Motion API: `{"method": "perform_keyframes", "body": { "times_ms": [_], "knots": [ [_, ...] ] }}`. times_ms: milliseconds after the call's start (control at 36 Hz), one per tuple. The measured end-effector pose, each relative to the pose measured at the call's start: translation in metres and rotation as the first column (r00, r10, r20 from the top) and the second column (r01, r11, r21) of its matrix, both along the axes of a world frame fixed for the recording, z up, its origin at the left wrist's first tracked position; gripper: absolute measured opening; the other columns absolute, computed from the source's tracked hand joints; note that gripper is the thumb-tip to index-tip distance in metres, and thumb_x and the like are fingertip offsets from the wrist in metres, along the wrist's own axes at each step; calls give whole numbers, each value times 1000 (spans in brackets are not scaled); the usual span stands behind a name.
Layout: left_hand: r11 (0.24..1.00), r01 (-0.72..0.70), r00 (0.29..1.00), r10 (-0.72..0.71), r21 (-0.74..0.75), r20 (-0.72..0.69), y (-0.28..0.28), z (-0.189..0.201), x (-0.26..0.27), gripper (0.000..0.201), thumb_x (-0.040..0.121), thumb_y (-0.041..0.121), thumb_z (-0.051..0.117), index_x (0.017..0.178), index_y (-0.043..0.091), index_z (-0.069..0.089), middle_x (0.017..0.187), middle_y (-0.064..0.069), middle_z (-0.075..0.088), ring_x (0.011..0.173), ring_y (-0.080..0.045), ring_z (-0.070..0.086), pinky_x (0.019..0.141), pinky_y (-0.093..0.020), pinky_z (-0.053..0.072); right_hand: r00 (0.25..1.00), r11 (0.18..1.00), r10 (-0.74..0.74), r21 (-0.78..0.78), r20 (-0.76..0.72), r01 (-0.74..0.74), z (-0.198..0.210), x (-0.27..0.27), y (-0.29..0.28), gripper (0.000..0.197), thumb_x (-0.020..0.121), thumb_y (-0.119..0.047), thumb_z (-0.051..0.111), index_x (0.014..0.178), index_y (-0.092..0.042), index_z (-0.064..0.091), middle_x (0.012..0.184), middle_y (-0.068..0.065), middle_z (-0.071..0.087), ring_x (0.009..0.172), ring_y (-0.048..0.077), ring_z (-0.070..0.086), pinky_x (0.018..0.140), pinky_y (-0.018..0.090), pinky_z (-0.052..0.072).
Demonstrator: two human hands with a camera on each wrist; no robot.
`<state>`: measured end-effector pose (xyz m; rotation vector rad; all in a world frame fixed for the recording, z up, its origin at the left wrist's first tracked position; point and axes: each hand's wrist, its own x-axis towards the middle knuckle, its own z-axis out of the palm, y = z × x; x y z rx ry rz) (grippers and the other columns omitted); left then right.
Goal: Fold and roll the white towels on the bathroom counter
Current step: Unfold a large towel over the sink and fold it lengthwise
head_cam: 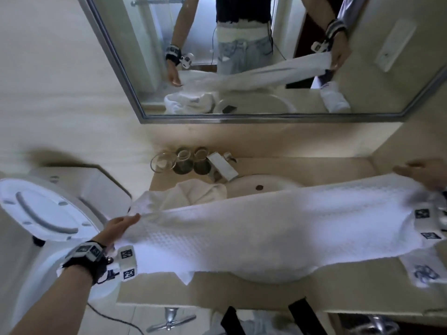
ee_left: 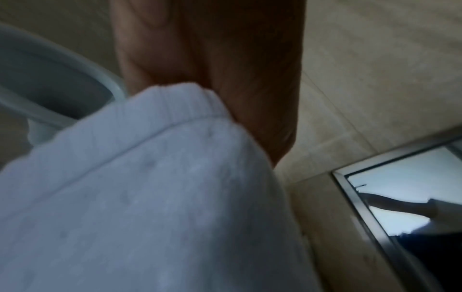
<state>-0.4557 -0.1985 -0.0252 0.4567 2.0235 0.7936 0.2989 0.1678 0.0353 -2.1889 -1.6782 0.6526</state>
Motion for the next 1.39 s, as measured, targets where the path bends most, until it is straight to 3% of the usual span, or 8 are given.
{"method": "perform_keyframes", "body": {
  "times_ms": [250, 361, 528, 611, 694, 833, 1028, 1389],
  "knots": [
    [989, 67, 983, -41, 136, -181, 52, -9, 33, 24, 91, 26, 63, 110, 12, 63, 103, -20, 64, 94, -35, 60, 81, -40, 45, 996, 997, -75, 2, 48, 75, 26, -96, -48, 49, 94, -36, 49, 122, 2, 60, 126, 27, 57, 112, 42, 55, 92, 40, 41],
    [998, -62, 998, 63, 24, -14, 64, -23, 48, 52, 95, 30, 56, 139, 7, 39, 126, -37, 47, 114, -48, 51, 96, -52, 41, 976, 979, 51, -205, 211, -7, -46, -62, -29, 81, 76, -76, 39, 146, -38, 22, 155, 11, 25, 129, 42, 41, 99, 54, 40],
    [978, 169, 985, -170, -122, 2, 28, -43, 67, 44, 87, 28, 68, 120, 1, 55, 117, -21, 62, 100, -34, 60, 88, -46, 49, 979, 874, 19, -478, 204, 83, -97, -85, -104, 79, 81, -67, 52, 133, -8, 47, 136, 20, 49, 122, 31, 49, 99, 38, 35],
    [994, 73, 979, -87, -80, -186, 16, -42, 76, 30, 85, 16, 71, 94, -11, 63, 98, -35, 61, 72, -28, 53, 75, -38, 43, 996, 872, -53, -483, 66, 78, -122, -81, -117, 61, 74, -78, 43, 83, -19, 56, 94, 13, 55, 84, 21, 50, 80, 37, 39],
    [999, 3, 985, -10, -44, -173, 12, -37, 86, 23, 83, 15, 72, 84, -7, 67, 100, -40, 58, 63, -29, 49, 82, -48, 45, 989, 885, -148, -450, -30, 119, -123, -84, -118, 54, 92, -48, 48, 122, -3, 56, 121, 26, 54, 87, 27, 49, 73, 39, 43],
    [993, 49, 992, -61, -105, -106, 17, -40, 86, 44, 82, 17, 74, 114, -11, 61, 115, -28, 64, 100, -38, 60, 96, -44, 43, 875, 852, -334, -509, -350, 122, -122, -105, -109, 57, 89, -48, 56, 128, -6, 51, 127, 18, 56, 97, 28, 57, 80, 40, 49],
    [996, 38, 956, -59, -80, -288, 15, -48, 81, 39, 100, 26, 47, 114, -8, 60, 98, -23, 63, 89, -35, 56, 78, -36, 39, 926, 886, -360, -353, -117, 300, -117, -96, -102, 57, 89, -41, 49, 136, -9, 42, 143, 15, 42, 127, 32, 44, 95, 38, 43],
    [994, -89, 944, 65, -60, -323, -4, -61, 64, 36, 100, 20, 46, 106, -11, 63, 97, -28, 62, 85, -31, 52, 78, -33, 36, 756, 844, -499, -436, -423, 314, -69, -25, -101, 7, 92, -17, 58, 87, -19, 56, 88, 1, 68, 50, 2, 65, 46, 17, 54]
  ]
}}
